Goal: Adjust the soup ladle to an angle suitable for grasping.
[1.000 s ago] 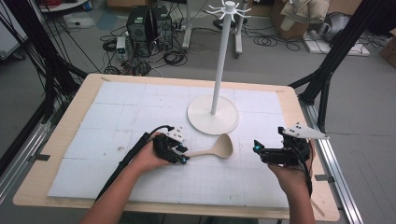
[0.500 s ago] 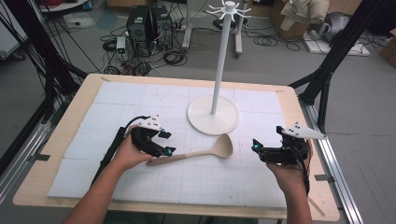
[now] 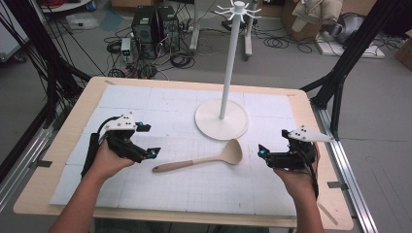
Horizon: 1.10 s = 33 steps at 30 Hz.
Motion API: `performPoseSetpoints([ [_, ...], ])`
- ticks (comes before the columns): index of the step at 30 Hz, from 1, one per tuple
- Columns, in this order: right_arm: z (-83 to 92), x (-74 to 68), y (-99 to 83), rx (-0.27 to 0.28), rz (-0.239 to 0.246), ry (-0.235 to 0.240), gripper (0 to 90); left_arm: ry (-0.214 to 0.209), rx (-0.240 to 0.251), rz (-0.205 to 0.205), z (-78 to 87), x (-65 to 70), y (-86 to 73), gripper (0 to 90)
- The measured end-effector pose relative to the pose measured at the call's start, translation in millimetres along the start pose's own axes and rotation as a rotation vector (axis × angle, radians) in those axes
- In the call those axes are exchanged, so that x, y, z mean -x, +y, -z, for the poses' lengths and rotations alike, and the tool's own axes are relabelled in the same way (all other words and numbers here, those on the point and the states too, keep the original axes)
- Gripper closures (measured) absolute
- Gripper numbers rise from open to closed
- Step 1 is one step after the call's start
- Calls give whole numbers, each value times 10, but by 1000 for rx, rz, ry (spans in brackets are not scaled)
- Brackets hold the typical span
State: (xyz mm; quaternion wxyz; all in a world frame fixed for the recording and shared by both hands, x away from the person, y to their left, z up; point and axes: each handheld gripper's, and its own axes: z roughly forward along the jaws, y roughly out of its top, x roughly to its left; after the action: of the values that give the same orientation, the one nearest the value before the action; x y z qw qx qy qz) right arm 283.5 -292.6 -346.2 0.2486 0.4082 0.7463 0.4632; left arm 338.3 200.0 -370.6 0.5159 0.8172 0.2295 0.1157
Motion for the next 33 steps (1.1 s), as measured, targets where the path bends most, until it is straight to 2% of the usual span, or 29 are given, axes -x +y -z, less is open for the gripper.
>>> performPoseSetpoints([
  [1,-10,-3,-2,-2,-4,3,13,0,0,0,0,0,0,17],
  [2,-17,-4,-2,-1,-4,5,13,1,28,15,78,0,-7,17],
  [3,-17,-4,-2,-1,-4,5,13,1,28,15,78,0,-7,17],
  [5,-25,-9,4,6,-5,17,13,18,51,18,193,-6,-2,17],
  [10,-43,-33,18,14,5,27,13,35,124,22,374,-12,10,17],
  [14,-62,-40,16,9,7,31,13,48,151,34,457,-43,7,17],
  [25,-104,26,34,0,10,34,13,80,184,42,542,-120,-16,17],
  [33,-206,102,57,-23,6,38,12,92,188,44,559,-115,-20,17],
])
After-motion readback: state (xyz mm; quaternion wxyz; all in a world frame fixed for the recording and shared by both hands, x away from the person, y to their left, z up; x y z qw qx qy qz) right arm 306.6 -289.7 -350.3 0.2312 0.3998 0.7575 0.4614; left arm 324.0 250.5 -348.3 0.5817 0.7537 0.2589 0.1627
